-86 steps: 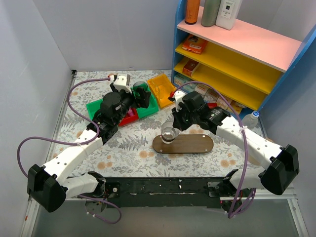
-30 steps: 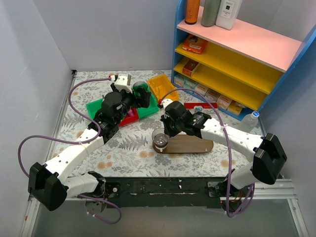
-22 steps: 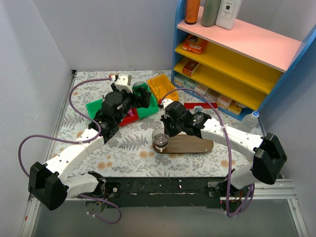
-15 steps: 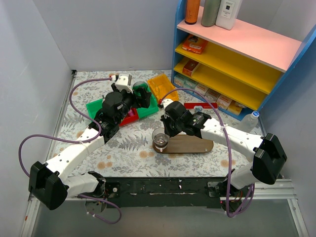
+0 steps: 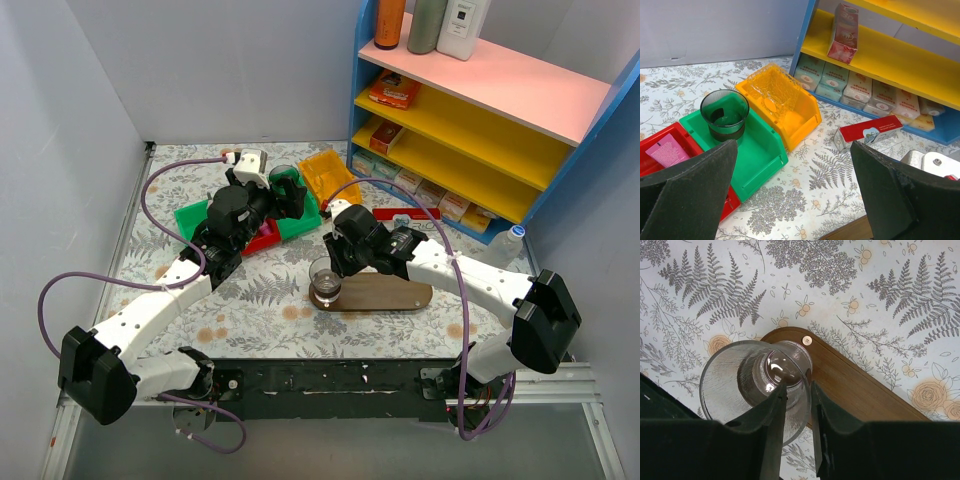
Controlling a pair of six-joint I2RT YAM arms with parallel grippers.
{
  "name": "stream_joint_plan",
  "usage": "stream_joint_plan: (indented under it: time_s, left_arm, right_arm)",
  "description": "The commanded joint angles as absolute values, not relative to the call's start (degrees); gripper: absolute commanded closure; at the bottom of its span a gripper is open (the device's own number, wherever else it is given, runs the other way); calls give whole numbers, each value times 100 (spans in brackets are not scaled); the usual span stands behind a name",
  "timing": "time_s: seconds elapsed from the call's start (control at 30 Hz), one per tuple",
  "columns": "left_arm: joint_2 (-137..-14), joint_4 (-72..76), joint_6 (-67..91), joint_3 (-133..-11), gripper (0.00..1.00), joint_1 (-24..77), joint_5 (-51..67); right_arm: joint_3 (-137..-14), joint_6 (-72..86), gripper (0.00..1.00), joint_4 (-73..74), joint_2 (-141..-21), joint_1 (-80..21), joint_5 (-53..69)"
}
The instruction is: Prepare toiletry sets of a toothbrush and toothpaste on the tray
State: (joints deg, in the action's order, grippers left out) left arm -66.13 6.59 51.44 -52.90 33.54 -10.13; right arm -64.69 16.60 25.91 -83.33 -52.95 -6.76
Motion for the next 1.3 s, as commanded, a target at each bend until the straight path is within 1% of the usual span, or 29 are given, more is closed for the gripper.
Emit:
stream_joint_plan:
  time_s: [0.0,0.13,0.2,0.23,0.27,0.4,0.53,0.73,0.93,1.1,1.27]
  left_arm:
    - [-6601,747,5150,-5247,2,3349,-1055]
    - [-6601,747,5150,-5247,2,3357,-1046]
    - [-6601,747,5159,-5247,2,3357,-1037]
    - [-6609,747,5159,-5256,2,3357,-1028]
    - [-6609,738,5159,-5256,2,3357,-1028]
    - [-6618,729,5212,-5273,2,3349,-1063]
    - [-6662,747,5256,-5308,2,3349,-907]
    - [-7163,353,5458,-5704,2,3366,-896]
    - [-7549,-325,5616,-6073,2,3296,-1441]
    - [-7568,-308,6116,-6082,2,2664,-862]
    - [-7506,-281,6135,-6056,2,2268,-808]
  right_arm:
    - [-6522,1723,65,2364,-8156,-5326,-694]
    - [-6513,1731,56,2356,-8112,-5326,-747]
    - [-6513,1732,54,2347,-8112,-5326,-738]
    - [-6521,1723,45,2347,-8121,-5326,-738]
    - [-6521,1723,41,2347,-8112,-5326,-747]
    - [-6521,1723,36,2338,-8095,-5326,-800]
    - [-6495,1705,34,2250,-7998,-5326,-835]
    - [-6486,1688,32,2136,-7726,-5230,-941]
    - [-6223,1723,32,1942,-7348,-4861,-555]
    - [-5977,1714,33,1986,-6883,-4449,-422]
    - [-5643,1688,33,2021,-6321,-4070,-334]
